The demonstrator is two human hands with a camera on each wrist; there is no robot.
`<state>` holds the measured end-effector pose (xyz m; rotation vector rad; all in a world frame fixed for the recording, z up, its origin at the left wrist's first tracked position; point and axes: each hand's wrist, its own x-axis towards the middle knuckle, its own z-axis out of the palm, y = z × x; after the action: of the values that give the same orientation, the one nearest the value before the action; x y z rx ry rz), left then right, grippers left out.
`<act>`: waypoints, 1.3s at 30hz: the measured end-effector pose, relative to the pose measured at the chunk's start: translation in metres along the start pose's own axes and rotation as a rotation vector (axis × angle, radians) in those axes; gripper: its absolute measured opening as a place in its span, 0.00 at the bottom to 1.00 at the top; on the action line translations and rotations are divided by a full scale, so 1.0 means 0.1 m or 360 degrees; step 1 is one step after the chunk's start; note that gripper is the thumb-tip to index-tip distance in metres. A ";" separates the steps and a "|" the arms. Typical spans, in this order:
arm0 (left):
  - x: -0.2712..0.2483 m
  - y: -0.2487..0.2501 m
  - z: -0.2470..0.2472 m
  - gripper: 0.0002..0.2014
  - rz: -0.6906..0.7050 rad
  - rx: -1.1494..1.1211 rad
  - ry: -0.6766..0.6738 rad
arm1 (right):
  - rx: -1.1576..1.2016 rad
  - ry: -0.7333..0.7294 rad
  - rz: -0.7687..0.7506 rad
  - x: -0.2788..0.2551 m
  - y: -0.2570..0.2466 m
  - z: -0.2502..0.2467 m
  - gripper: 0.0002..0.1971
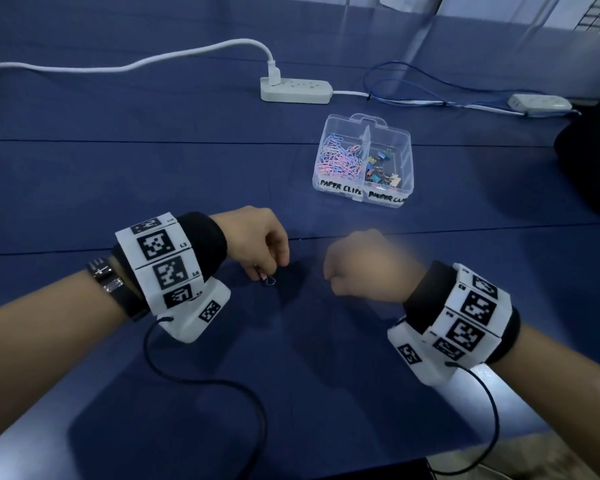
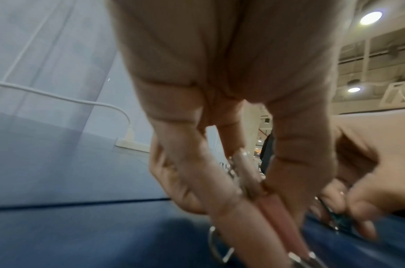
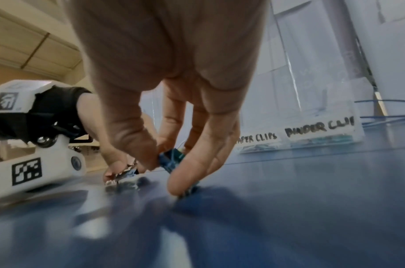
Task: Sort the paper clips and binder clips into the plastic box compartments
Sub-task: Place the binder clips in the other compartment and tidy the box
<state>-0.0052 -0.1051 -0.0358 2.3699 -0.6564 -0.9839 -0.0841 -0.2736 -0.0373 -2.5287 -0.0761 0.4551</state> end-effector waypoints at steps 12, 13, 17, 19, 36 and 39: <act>-0.11 0.02 0.16 0.08 0.0195 0.0740 0.0046 | 0.0235 0.0026 0.0085 -0.01 0.04 -0.05 0.05; -0.11 0.02 0.15 0.06 0.0196 0.0697 0.0064 | 0.0237 0.0028 0.0083 -0.01 0.05 -0.05 0.05; -0.18 0.11 0.15 0.07 0.0264 0.0524 0.0107 | 0.0263 0.0034 0.0081 -0.01 0.08 -0.05 0.06; -0.21 0.18 0.25 0.12 0.0346 0.0579 0.0032 | 0.0305 0.0029 0.0093 0.00 0.10 -0.06 0.06; 0.11 0.47 -0.01 0.07 0.0282 0.0297 0.0172 | 0.0526 0.0081 0.0165 0.01 0.34 -0.16 0.09; 0.35 0.69 -0.23 0.12 0.0317 -0.0142 0.0269 | 0.0528 0.0275 0.0179 0.02 0.44 -0.36 0.12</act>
<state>0.0174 -0.1729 0.0018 2.2298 -0.7497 -0.7045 -0.0719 -0.3292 -0.0333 -2.2399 0.1930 0.2649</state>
